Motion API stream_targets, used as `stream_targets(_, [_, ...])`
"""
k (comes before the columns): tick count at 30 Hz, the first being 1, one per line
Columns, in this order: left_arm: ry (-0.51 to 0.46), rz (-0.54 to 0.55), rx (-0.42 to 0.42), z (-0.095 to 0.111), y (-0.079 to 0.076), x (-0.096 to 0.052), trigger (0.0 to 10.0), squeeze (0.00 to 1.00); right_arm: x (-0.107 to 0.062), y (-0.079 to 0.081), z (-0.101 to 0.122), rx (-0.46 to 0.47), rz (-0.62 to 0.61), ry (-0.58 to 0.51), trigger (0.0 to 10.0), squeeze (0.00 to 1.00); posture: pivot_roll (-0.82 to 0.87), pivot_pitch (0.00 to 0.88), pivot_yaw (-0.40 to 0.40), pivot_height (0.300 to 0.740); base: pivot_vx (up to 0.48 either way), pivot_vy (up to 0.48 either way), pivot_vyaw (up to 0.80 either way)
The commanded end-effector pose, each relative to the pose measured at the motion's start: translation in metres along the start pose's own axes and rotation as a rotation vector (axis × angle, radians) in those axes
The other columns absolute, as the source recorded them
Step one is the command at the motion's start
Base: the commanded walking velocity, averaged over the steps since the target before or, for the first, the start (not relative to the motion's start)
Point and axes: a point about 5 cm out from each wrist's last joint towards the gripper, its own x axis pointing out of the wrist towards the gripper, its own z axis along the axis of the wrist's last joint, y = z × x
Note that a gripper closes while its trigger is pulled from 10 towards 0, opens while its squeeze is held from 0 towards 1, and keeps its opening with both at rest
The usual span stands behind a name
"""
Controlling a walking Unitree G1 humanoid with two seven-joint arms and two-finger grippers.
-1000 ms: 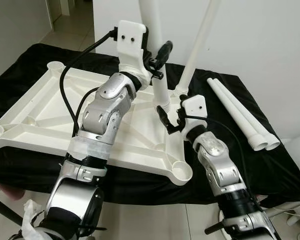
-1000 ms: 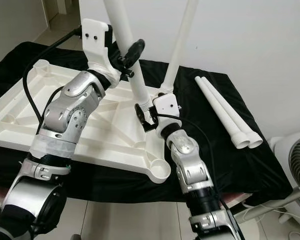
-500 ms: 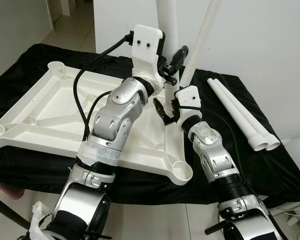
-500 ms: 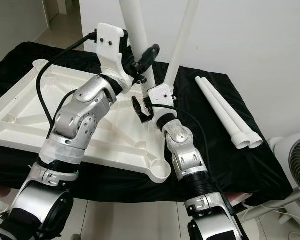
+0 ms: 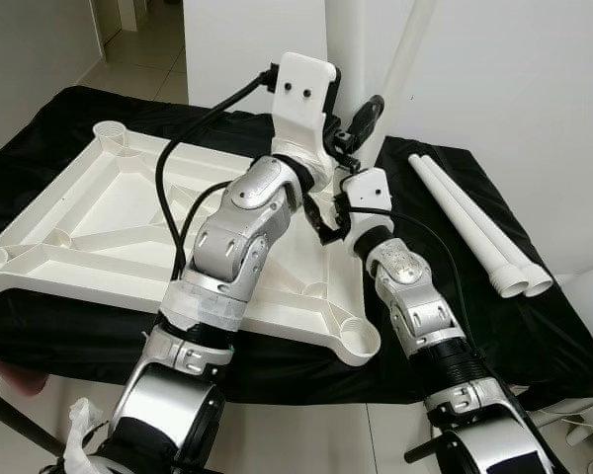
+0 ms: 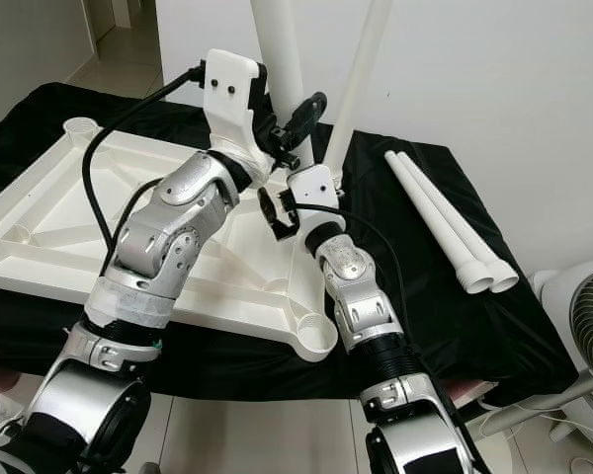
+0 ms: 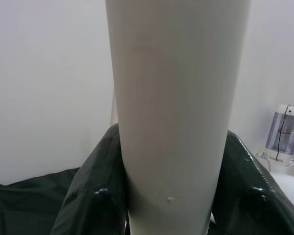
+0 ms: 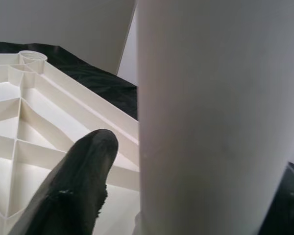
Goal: Building children table
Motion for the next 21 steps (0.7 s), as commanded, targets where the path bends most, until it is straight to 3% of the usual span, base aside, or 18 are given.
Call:
stream_targets(1, [-0.013, -0.011, 0.009, 0.003, -0.008, 0.002, 10.0, 0.00, 0.000, -0.003, -0.001, -0.008, -0.012, 0.003, 0.9, 0.00, 0.12, 0.000, -0.137, 0.740, 0.000, 0.000, 0.00])
stream_targets(2, [-0.013, -0.012, 0.009, 0.004, -0.008, 0.002, 10.0, 0.00, 0.001, -0.004, -0.002, -0.009, -0.017, 0.003, 1.8, 0.00, 0.12, 0.000, -0.137, 0.740, 0.000, 0.000, 0.00])
stream_targets(3, [-0.013, -0.013, 0.010, 0.004, -0.008, 0.002, 10.0, 0.00, 0.001, -0.006, -0.002, -0.010, -0.034, 0.007, 0.0, 0.00, 0.12, 0.000, -0.137, 0.740, 0.000, 0.000, 0.00])
stream_targets(12, [-0.007, -0.028, 0.056, 0.004, -0.012, 0.002, 10.0, 0.00, 0.003, -0.011, -0.002, 0.002, -0.095, 0.011, 0.0, 0.00, 0.12, 0.000, -0.136, 0.740, 0.000, 0.000, 0.00])
stream_targets(13, [-0.006, -0.036, 0.056, 0.004, -0.014, 0.002, 10.0, 0.00, 0.003, -0.012, -0.001, 0.000, -0.105, 0.010, 10.0, 0.00, 0.12, 0.000, -0.135, 0.740, 0.000, 0.000, 0.00])
stream_targets(18, [-0.006, -0.051, 0.039, 0.004, -0.016, 0.001, 10.0, 0.00, 0.005, -0.013, -0.001, 0.033, -0.117, 0.010, 10.0, 0.00, 0.12, 0.004, -0.134, 0.740, 0.000, 0.000, 0.00])
stream_targets(19, [-0.008, -0.058, 0.040, 0.004, -0.017, 0.001, 10.0, 0.00, 0.005, -0.013, -0.001, 0.036, -0.118, 0.008, 0.0, 0.00, 0.12, 0.004, -0.134, 0.740, 0.000, 0.000, 0.00])
stream_targets(20, [-0.009, -0.061, 0.039, 0.004, -0.018, 0.001, 10.0, 0.00, 0.004, -0.014, -0.001, 0.036, -0.130, 0.009, 0.0, 0.00, 0.12, 0.004, -0.134, 0.740, 0.000, 0.000, 0.00])
stream_targets(21, [-0.011, -0.065, 0.036, 0.005, -0.018, 0.001, 10.0, 0.00, 0.004, -0.016, -0.002, 0.033, -0.150, 0.015, 1.3, 0.00, 0.12, 0.005, -0.136, 0.740, 0.000, 0.000, 0.00])
